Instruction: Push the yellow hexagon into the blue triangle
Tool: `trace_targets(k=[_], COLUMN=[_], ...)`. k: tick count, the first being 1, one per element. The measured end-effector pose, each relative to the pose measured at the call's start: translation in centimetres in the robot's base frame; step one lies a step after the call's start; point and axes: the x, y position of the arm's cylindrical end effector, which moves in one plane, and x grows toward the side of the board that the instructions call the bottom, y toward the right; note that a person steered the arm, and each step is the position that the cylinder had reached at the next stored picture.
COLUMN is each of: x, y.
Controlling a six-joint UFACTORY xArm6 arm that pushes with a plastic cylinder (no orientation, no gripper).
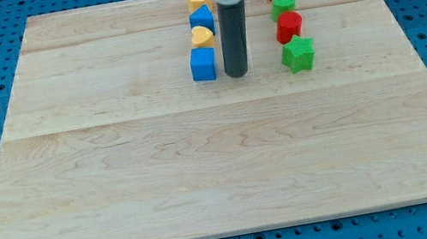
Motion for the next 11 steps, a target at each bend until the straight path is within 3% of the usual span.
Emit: trace_targets(k=[2,4,5,6,8,10,11], x=[-3.6,-10.9,-16.1,-18.5,-18.3,-16.6,-17.8], y=[-0.9,1.3,0.7,-0.4,-4.3,-4.6,-3.9])
